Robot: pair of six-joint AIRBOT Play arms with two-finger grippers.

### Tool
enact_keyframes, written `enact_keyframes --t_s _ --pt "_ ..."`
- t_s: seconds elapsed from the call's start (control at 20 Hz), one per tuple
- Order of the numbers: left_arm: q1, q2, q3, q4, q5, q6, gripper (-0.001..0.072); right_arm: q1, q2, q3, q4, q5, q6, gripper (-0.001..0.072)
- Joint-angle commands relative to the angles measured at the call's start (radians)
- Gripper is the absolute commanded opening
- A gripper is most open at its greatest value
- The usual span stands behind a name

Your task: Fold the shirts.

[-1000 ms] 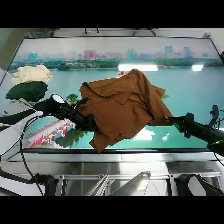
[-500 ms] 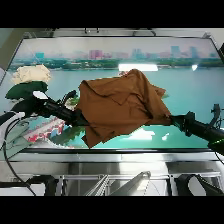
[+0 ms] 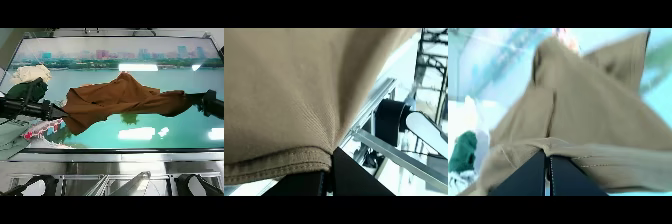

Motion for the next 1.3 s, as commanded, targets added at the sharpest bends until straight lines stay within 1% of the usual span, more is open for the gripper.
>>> enact_keyframes --t_s 0.0,0.1,0.15,0.2,0.3,0.35,0.45,0.55,0.6,0.7,0.75,0.8,0.85,0.9,0.95,1.05,1.1,1.15,1.2,1.25 --pt "0.107 0.113 0.000 -0.004 -0.034 0.003 0.0021 -0.046 0.005 0.121 -0.032 0.003 0.040 0.0019" --pt "0.157 0.166 0.000 -0.011 -0.035 0.002 0.0020 -0.085 0.006 0.155 -0.044 0.025 0.044 0.0019" --pt "0.179 0.187 0.000 -0.050 -0.042 0.002 0.0020 -0.101 0.007 0.161 -0.040 0.040 0.044 0.0019" --pt "0.203 0.208 0.000 -0.129 -0.060 0.003 0.0020 -0.112 0.013 0.165 -0.041 0.052 0.043 0.0019" --pt "0.237 0.244 0.001 -0.340 -0.102 0.003 0.0020 -0.114 0.038 0.165 -0.026 0.063 0.039 0.0019" --pt "0.249 0.261 0.009 -0.462 -0.131 0.003 0.0021 -0.114 0.054 0.168 0.013 0.072 0.023 0.0019" --pt "0.263 0.294 0.063 -0.692 -0.192 0.002 0.0021 -0.114 0.085 0.206 0.148 0.113 -0.040 0.0019" --pt "0.254 0.325 0.164 -0.946 -0.220 -0.010 0.0022 -0.113 0.090 0.315 0.293 0.195 -0.105 0.0019" --pt "0.246 0.335 0.232 -1.069 -0.219 -0.017 0.0022 -0.113 0.089 0.392 0.394 0.238 -0.137 0.0019" --pt "0.243 0.337 0.389 -1.246 -0.218 -0.010 0.0022 -0.113 0.089 0.554 0.526 0.264 -0.186 0.0020" --pt "0.244 0.337 0.470 -1.295 -0.217 0.011 0.0021 -0.113 0.092 0.646 0.544 0.263 -0.197 0.0020" --pt "0.245 0.337 0.556 -1.326 -0.217 0.013 0.0021 -0.114 0.098 0.723 0.538 0.256 -0.203 0.0020" --pt "0.245 0.337 0.634 -1.329 -0.214 -0.006 0.0021 -0.113 0.108 0.793 0.513 0.247 -0.214 0.0020" --pt "0.245 0.337 0.695 -1.327 -0.205 -0.046 0.0021 -0.113 0.119 0.845 0.475 0.229 -0.217 0.0020" --pt "0.245 0.337 0.743 -1.328 -0.185 -0.078 0.0021 -0.113 0.134 0.888 0.432 0.187 -0.223 0.0020" --pt "0.250 0.322 0.822 -1.326 -0.143 -0.089 0.0021 -0.113 0.158 0.949 0.366 0.062 -0.286 0.0020" --pt "0.265 0.294 0.862 -1.312 -0.145 -0.095 0.0021 -0.113 0.166 0.968 0.314 0.003 -0.301 0.0019" --pt "0.286 0.256 0.899 -1.247 -0.145 -0.124 0.0021 -0.113 0.171 0.970 0.262 -0.022 -0.298 0.0020" --pt "0.303 0.218 0.919 -1.168 -0.142 -0.156 0.0021 -0.113 0.165 0.968 0.190 -0.007 -0.268 0.0019" --pt "0.306 0.179 0.924 -1.055 -0.128 -0.185 0.0021 -0.109 0.153 0.956 0.117 0.025 -0.227 0.0020"
